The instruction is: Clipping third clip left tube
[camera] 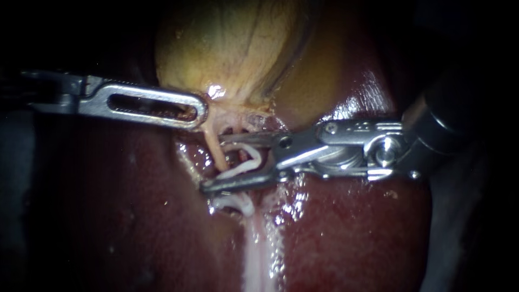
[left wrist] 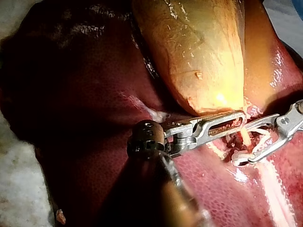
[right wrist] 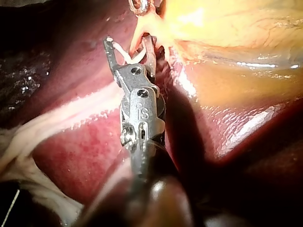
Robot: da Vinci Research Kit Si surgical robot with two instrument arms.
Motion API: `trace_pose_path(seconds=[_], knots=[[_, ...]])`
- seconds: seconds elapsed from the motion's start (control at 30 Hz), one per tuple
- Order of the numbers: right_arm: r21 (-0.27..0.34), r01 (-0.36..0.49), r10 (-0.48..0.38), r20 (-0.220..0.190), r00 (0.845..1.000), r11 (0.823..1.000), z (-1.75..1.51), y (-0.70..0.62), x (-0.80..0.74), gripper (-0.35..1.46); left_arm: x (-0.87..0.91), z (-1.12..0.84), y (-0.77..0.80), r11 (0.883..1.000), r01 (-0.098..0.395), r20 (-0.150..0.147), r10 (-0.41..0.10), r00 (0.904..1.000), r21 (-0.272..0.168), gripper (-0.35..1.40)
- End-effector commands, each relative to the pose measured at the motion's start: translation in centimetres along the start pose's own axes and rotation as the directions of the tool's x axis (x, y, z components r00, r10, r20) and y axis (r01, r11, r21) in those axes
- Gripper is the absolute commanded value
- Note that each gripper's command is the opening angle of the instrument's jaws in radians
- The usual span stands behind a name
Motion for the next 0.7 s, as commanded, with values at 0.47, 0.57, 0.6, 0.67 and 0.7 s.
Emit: trace_pose_path(seconds=[0.47,0.57,0.6,0.67,0.7], knots=[[0.087,-0.132,0.141,-0.102,0.985,0.987,0.09,0.18,0.16,0.45,0.00,0.01,0.01,1.000,0.000,-0.001,0.000,1.0000,0.001,-0.35],[0.091,-0.140,0.149,-0.111,0.983,0.986,0.06,0.22,0.20,0.45,0.00,0.01,0.01,1.000,0.000,-0.001,0.000,1.0000,0.001,-0.35],[0.091,-0.140,0.150,-0.111,0.982,0.986,0.06,0.23,0.20,0.45,0.00,0.01,0.01,1.000,0.000,-0.001,0.000,1.0000,0.001,-0.35],[0.090,-0.146,0.156,-0.115,0.981,0.985,0.06,0.24,0.21,0.45,0.00,0.02,0.01,1.000,0.000,-0.001,0.000,1.0000,0.001,-0.35],[0.090,-0.146,0.156,-0.118,0.981,0.985,0.06,0.25,0.21,0.44,0.01,0.02,0.01,1.000,0.000,-0.001,0.000,1.0000,0.001,-0.35]])
